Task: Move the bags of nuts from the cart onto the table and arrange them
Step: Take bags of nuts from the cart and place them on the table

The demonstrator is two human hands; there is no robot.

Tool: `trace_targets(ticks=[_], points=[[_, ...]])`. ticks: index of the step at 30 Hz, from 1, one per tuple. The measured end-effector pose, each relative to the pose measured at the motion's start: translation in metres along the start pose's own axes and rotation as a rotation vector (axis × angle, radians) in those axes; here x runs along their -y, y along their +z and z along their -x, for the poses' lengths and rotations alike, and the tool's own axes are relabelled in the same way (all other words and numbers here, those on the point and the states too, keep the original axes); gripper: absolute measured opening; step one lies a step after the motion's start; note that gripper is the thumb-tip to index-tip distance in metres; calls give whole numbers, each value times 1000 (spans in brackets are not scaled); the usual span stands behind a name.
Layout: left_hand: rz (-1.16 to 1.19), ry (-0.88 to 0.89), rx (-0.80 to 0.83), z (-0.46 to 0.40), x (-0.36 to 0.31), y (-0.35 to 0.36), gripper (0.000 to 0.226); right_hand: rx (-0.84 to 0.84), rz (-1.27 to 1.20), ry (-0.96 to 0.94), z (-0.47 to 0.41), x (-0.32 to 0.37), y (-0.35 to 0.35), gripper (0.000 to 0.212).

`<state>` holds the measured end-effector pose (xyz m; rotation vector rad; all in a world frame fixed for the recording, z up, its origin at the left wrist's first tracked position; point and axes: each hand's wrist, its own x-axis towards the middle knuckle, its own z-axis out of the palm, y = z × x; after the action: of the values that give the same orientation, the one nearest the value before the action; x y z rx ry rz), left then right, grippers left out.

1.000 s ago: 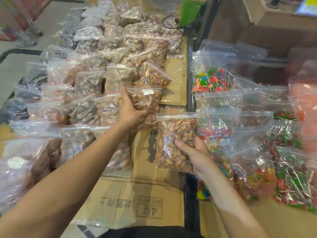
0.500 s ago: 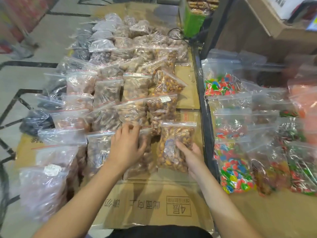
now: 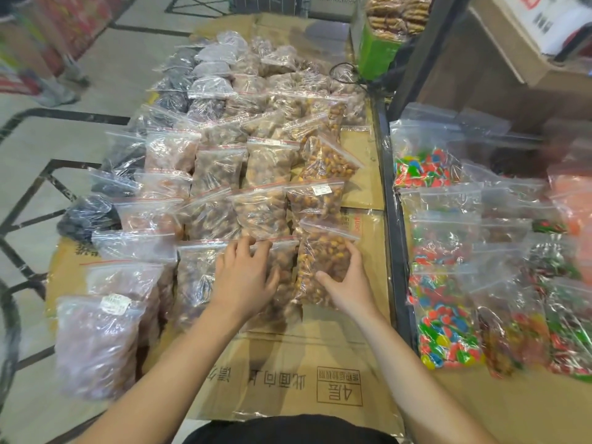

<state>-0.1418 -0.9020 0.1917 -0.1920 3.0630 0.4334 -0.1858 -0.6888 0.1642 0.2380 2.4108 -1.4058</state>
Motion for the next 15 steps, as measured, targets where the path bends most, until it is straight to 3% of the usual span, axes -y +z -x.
trace_targets(ticks=[10, 15], points=[[-37, -130, 28, 15, 0, -3, 47, 128, 284, -135, 4, -3, -10, 94], [-76, -200, 6, 22, -6, -11, 57, 39, 436, -296, 19, 11, -11, 71]])
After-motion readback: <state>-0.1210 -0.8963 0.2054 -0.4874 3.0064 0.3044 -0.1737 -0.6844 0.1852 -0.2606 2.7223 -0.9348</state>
